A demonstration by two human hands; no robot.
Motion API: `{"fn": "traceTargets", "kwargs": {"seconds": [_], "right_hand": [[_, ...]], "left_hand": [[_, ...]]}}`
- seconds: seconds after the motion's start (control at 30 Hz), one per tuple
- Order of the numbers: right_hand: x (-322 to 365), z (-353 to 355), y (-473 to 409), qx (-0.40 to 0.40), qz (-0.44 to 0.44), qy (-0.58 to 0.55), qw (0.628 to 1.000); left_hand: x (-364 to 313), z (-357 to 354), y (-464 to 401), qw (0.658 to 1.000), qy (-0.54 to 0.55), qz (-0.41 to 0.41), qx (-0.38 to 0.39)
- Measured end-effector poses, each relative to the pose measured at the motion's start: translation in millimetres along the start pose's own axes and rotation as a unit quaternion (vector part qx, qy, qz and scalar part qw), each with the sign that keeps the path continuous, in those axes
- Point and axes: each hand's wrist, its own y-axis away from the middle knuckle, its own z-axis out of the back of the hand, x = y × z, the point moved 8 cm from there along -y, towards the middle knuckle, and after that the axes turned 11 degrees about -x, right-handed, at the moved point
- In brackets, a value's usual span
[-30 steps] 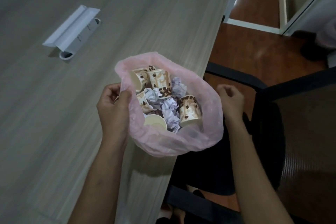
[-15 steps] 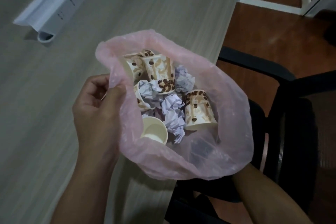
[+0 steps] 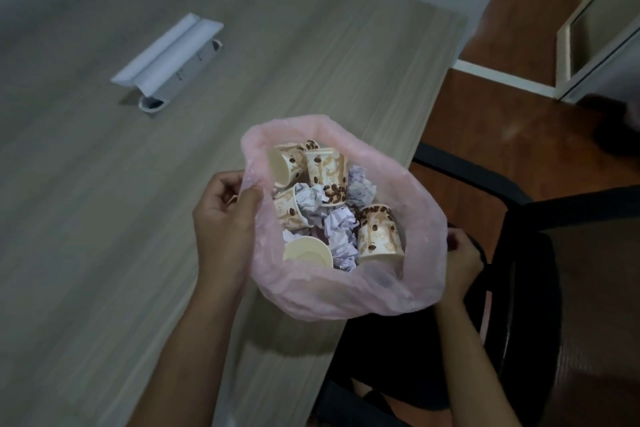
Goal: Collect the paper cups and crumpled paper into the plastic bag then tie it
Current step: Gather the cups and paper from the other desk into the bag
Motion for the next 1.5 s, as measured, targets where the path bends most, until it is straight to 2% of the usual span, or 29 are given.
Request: {"fn": "traceTargets", "kwargs": {"seconds": [0.1, 0.2, 0.27, 0.33, 0.4, 0.43, 0.47, 0.5, 0.53, 0.63, 0.7, 0.9, 1.07, 1.2, 1.37, 1.5], "right_hand": [[79.5, 53.1, 12.0, -0.106, 0.120, -0.083, 0.984], [164.7, 81.1, 38.5, -0.082, 0.252, -0.167, 0.950], [200.5, 73.3, 65.8, -0.043, 0.322, -0.160, 0.932], [219.5, 47.4, 89.5, 0.031, 0.353, -0.145, 0.924], [216.0, 3.3, 104.6, 0.197, 0.332, -0.077, 0.919], [206.1, -18.3, 116.0, 0.292, 0.336, 0.002, 0.896], [197.2, -30.3, 125.9, 0.346, 0.366, 0.073, 0.861], [192.7, -34.8, 131.6, 0.366, 0.388, 0.103, 0.839], [193.0, -32.6, 132.7, 0.368, 0.391, 0.097, 0.838], [201.3, -12.1, 120.6, 0.335, 0.354, 0.048, 0.872], [207.1, 0.6, 110.6, 0.321, 0.350, 0.068, 0.878], [224.0, 24.3, 82.9, 0.321, 0.373, 0.140, 0.859], [217.1, 47.9, 50.0, 0.325, 0.371, 0.191, 0.848], [214.1, 99.0, 14.6, 0.312, 0.363, 0.215, 0.851], [210.9, 180.0, -37.9, 0.288, 0.369, 0.217, 0.857], [184.7, 244.0, -80.6, 0.238, 0.382, 0.212, 0.867]], "left_hand": [[-6.5, 6.3, -2.2, 1.000, -0.006, 0.003, 0.001], [-11.5, 11.5, -5.4, 1.000, -0.018, 0.007, -0.004], [-14.5, 13.7, -8.7, 1.000, -0.025, 0.005, -0.008], [-17.0, 14.2, -11.9, 0.999, -0.040, 0.001, -0.010], [-19.1, 15.7, -13.2, 0.998, -0.054, -0.001, -0.015], [-20.2, 17.2, -13.5, 0.998, -0.059, -0.003, -0.017], [-20.2, 18.8, -14.6, 0.997, -0.069, -0.004, -0.020], [-20.5, 20.7, -16.0, 0.996, -0.080, -0.005, -0.023], [-20.4, 22.9, -18.0, 0.995, -0.094, -0.004, -0.027], [-23.2, 28.7, -21.3, 0.989, -0.145, -0.003, -0.040], [-30.0, 30.8, -18.8, 0.981, -0.188, -0.007, -0.048], [-55.2, 17.3, -1.1, 0.942, -0.334, -0.033, -0.016], [-95.3, -9.0, 29.4, 0.907, -0.393, -0.147, -0.022], [-123.0, -50.8, 74.3, 0.907, -0.374, -0.193, 0.022], [-141.9, -105.7, 170.2, 0.921, -0.324, -0.201, 0.077], [-136.8, -140.4, 250.0, 0.925, -0.301, -0.203, 0.109]]}}
